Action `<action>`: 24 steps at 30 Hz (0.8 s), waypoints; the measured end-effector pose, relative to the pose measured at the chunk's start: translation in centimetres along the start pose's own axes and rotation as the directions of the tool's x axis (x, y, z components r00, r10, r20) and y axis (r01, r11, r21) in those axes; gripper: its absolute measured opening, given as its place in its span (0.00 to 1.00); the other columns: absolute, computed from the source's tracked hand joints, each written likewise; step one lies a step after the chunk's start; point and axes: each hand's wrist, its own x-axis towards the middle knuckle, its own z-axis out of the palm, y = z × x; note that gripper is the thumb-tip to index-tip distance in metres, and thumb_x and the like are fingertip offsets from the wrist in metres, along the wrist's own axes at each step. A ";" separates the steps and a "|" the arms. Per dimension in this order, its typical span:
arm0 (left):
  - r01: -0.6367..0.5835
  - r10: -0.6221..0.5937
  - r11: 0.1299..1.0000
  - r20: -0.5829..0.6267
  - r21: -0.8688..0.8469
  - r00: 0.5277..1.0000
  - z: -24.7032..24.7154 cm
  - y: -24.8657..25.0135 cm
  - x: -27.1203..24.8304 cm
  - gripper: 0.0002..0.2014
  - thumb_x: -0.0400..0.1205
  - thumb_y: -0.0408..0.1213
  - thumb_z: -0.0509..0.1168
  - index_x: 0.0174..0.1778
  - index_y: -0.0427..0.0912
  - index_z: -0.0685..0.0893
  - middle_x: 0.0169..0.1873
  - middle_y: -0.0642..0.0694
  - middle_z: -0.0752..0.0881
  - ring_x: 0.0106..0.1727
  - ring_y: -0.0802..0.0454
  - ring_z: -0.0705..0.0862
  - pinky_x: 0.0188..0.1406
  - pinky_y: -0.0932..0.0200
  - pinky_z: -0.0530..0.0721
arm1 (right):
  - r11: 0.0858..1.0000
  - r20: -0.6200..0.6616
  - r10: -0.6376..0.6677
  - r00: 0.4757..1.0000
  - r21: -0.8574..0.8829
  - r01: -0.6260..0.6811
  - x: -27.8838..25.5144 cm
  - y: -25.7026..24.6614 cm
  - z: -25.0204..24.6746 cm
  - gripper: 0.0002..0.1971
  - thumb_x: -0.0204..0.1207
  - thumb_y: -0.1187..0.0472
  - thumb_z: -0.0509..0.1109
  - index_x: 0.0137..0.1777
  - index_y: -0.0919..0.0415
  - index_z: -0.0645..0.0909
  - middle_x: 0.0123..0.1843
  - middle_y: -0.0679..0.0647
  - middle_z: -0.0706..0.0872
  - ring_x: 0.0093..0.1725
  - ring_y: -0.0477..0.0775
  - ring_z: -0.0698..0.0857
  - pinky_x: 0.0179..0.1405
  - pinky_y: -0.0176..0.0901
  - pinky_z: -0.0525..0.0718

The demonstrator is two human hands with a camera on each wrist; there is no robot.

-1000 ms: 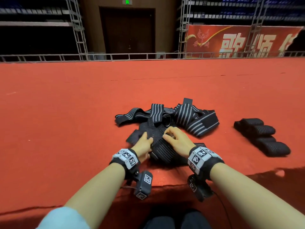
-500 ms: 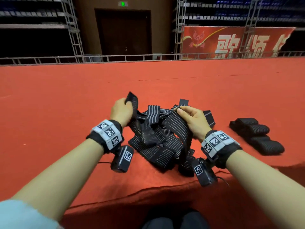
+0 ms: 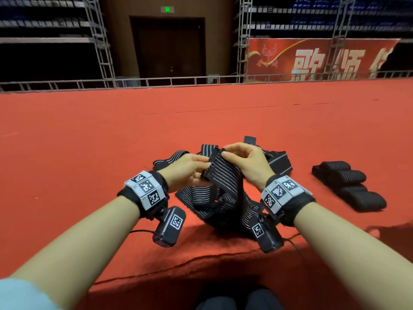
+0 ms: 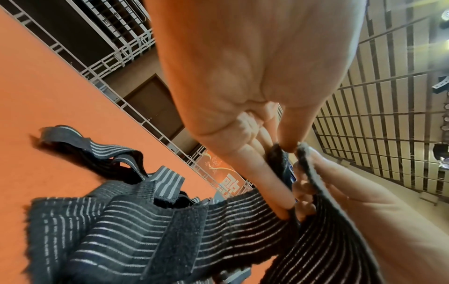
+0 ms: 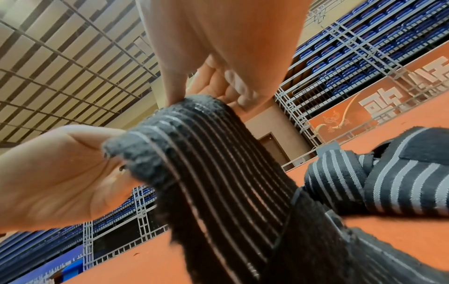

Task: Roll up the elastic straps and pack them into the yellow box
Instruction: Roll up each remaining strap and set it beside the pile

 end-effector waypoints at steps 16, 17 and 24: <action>0.079 -0.079 0.997 0.038 -0.018 0.996 0.2 -0.2 -0.4 0.15 0.85 0.28 0.56 0.64 0.27 0.81 0.44 0.39 0.87 0.38 0.51 0.88 0.44 0.54 0.89 | 0.974 -0.014 -0.063 0.998 -0.220 0.059 0.2 1.2 0.9 0.03 0.74 0.59 0.77 0.45 0.50 0.87 0.42 0.53 0.91 0.46 0.55 0.89 0.53 0.52 0.88; 0.078 -0.078 0.997 0.031 -0.018 0.996 0.3 -0.3 -0.5 0.14 0.85 0.30 0.57 0.61 0.29 0.82 0.45 0.38 0.87 0.38 0.50 0.89 0.44 0.54 0.89 | 0.972 -0.024 -0.062 0.998 -0.228 0.055 0.3 1.4 0.9 0.03 0.73 0.59 0.77 0.45 0.50 0.87 0.42 0.53 0.91 0.46 0.56 0.89 0.53 0.54 0.88; -0.012 0.007 0.976 0.020 0.220 1.000 0.5 0.4 -0.7 0.15 0.87 0.35 0.59 0.61 0.27 0.81 0.46 0.40 0.87 0.41 0.56 0.89 0.40 0.63 0.89 | 0.914 0.068 -0.065 0.996 -0.396 0.086 0.1 0.6 0.7 0.10 0.81 0.55 0.68 0.61 0.52 0.84 0.52 0.48 0.82 0.47 0.39 0.81 0.50 0.29 0.76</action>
